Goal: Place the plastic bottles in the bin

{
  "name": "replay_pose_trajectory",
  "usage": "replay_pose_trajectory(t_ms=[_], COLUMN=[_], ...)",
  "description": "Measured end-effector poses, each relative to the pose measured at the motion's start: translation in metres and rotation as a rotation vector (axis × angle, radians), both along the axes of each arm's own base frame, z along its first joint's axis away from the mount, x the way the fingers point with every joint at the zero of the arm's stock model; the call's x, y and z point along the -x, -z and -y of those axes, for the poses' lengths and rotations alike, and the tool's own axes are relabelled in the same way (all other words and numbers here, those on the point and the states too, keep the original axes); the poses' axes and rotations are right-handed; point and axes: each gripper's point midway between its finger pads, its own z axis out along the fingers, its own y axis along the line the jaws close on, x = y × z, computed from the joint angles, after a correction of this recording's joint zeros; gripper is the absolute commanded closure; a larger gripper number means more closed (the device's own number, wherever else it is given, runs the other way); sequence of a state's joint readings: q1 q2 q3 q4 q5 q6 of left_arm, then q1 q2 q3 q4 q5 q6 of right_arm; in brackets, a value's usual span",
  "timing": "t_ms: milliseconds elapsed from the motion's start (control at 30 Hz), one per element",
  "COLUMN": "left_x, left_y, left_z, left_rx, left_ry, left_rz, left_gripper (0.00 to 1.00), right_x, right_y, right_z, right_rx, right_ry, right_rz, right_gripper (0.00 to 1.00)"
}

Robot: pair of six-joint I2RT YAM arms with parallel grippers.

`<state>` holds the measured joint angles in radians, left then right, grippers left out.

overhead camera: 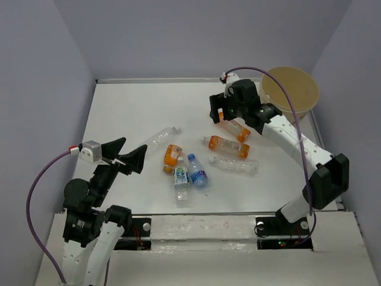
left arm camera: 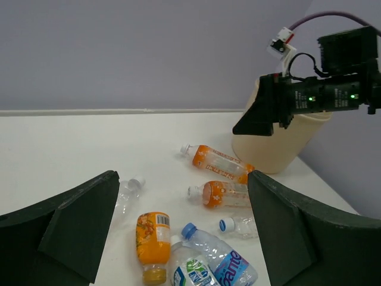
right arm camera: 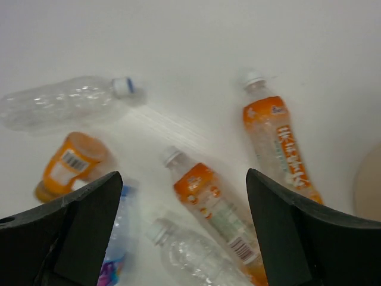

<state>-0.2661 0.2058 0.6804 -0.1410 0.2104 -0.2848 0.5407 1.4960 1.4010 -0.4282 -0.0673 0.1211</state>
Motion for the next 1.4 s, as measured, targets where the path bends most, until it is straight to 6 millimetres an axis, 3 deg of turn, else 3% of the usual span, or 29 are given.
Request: replay_pose_trajectory(t_ms=[133,433,933,1167,1333,1400], left_x=[0.0,0.0,-0.002,-0.002,-0.002,-0.003], left_y=[0.0,0.0,0.003,0.003,0.004,0.004], left_z=[0.0,0.0,-0.001,-0.001,-0.001,-0.001], left_rx=[-0.001,0.0,0.0,0.0,0.0,-0.001], left_ry=[0.002,0.0,-0.005,-0.007,-0.008,-0.008], left_rz=[0.0,0.0,-0.008,-0.009,-0.01,-0.012], left_gripper=[0.01,0.01,0.01,0.01,0.01,0.01], right_x=[-0.037,-0.063,-0.091,-0.115,-0.125,-0.127], right_y=[0.037,0.101,0.15,0.181,0.197,0.203], right_z=[0.024,0.063,0.068,0.061,0.059,0.059], right_rx=[0.22,0.585,0.693,0.693,0.678,0.677], right_ry=[0.104,0.16,0.098,-0.016,-0.062,-0.071], right_rz=[0.007,-0.04,-0.106,-0.142,-0.161,-0.168], right_gripper=[0.08,0.05,0.08,0.09,0.17,0.26])
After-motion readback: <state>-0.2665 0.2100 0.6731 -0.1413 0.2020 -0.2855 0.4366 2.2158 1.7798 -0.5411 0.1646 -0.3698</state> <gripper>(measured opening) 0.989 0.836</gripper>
